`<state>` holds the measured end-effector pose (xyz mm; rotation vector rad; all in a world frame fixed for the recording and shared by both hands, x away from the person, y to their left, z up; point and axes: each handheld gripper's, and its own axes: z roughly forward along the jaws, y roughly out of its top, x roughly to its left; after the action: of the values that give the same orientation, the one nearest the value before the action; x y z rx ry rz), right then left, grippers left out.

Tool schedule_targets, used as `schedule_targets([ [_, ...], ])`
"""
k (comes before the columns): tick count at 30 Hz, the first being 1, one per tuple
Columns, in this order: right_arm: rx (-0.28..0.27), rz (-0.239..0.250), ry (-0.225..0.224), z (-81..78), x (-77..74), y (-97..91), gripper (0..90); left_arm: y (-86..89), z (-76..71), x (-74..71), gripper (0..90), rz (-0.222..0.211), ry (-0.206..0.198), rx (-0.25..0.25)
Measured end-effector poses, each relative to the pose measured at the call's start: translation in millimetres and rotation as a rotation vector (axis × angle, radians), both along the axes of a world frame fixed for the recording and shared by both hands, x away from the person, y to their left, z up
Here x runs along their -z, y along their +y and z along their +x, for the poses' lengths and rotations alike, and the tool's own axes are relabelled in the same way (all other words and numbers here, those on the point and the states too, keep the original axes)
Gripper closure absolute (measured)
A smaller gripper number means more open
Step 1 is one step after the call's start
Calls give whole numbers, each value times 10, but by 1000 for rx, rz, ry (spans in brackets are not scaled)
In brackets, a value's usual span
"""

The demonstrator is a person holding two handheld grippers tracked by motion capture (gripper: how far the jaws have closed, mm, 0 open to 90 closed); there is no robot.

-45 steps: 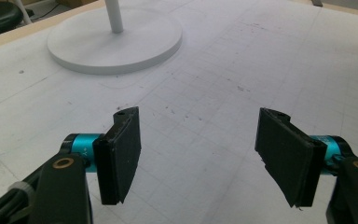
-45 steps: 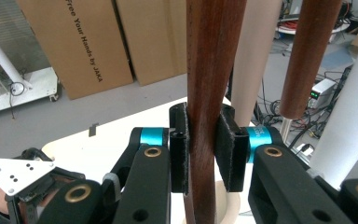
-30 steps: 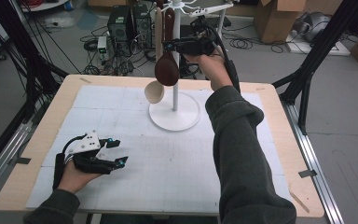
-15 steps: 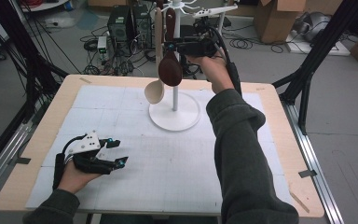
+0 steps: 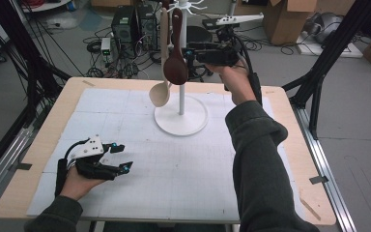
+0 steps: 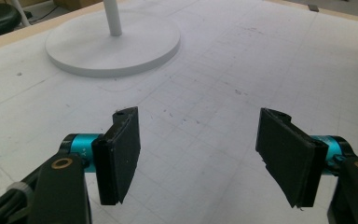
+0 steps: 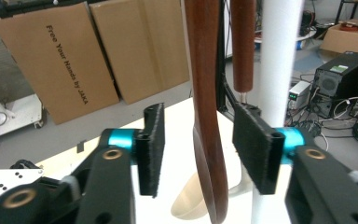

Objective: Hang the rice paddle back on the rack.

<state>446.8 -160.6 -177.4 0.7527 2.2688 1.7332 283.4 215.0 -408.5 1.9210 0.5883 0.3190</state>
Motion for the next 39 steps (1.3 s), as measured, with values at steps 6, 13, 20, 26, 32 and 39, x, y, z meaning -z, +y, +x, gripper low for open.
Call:
schedule_targets([
  [6,34,1,-3,-73,53,-140,413,-2,6,5,308,4,0,0],
  [13,50,21,-14,-181,136,-284,349,-5,8,9,307,3,3,-5],
  [20,58,26,-8,-275,256,-357,253,7,13,5,295,-3,5,-17],
  [26,78,15,-7,-340,378,-414,172,13,20,4,283,-1,7,-17],
  [32,98,9,2,-414,539,-468,160,19,19,2,273,-13,16,-27],
  [39,106,-9,15,-513,762,-539,138,31,2,0,260,-15,20,-31],
])
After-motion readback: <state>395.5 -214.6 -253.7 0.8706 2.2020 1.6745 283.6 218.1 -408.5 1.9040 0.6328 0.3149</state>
